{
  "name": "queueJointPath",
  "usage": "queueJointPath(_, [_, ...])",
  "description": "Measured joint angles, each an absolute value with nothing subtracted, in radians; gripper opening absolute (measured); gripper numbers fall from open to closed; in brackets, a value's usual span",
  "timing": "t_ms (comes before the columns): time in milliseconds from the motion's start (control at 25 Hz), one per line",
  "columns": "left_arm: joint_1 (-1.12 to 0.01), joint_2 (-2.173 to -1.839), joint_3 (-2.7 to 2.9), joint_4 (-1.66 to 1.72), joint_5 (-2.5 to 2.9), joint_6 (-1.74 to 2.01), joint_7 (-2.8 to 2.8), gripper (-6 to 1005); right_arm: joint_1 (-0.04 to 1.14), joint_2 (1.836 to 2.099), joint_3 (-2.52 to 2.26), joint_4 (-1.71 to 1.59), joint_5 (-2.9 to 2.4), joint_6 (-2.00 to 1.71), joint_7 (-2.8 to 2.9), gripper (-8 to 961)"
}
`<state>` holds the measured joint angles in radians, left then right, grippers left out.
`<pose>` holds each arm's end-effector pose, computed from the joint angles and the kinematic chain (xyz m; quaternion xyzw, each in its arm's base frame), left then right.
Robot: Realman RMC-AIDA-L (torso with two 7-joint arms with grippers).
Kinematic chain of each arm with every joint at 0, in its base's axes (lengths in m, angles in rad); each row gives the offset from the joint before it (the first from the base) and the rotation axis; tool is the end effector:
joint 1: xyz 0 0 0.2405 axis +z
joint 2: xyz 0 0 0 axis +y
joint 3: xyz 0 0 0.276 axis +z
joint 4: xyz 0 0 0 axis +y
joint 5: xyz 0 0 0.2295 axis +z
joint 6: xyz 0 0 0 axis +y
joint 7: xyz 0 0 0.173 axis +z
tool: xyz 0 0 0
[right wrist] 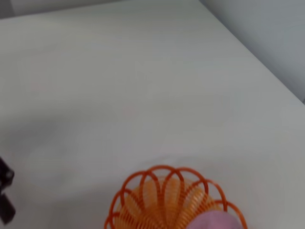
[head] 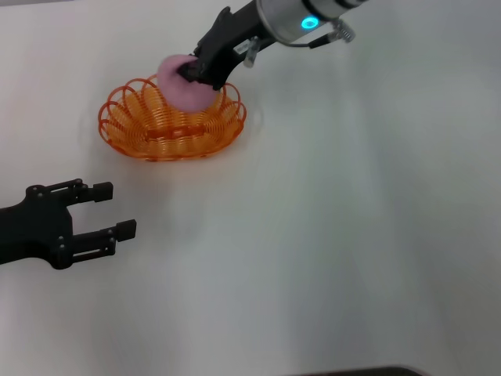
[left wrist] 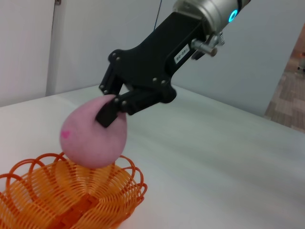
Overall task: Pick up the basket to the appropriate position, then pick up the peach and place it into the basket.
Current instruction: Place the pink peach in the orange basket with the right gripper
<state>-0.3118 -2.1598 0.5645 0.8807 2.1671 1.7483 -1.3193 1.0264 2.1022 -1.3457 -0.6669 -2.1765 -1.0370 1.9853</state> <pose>-0.3268 0.2824 -0.0218 -0.9416 -0.2305 -0.2077 0.1307 0.1027 0.4667 -0.1303 -0.9840 0.1185 -0.0106 0.1328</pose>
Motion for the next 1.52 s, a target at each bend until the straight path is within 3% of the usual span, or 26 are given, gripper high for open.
queueJointPath(880, [-0.318, -2.161, 0.562, 0.877, 2.166, 1.747, -1.319, 737, 1.046, 2.106, -1.410, -0.575, -2.045, -0.969, 1.930, 54])
queueJointPath(1320, [-0.316, -2.161, 0.560, 0.872, 2.166, 1.747, -1.319, 736, 1.046, 2.106, -1.420, -0.573, -2.041, -0.968, 1.930, 416])
queueJointPath(1520, [-0.316, -2.161, 0.560, 0.864, 2.166, 1.746, -1.319, 736, 1.046, 2.107, -1.422, -0.572, -2.041, -0.968, 1.929, 629])
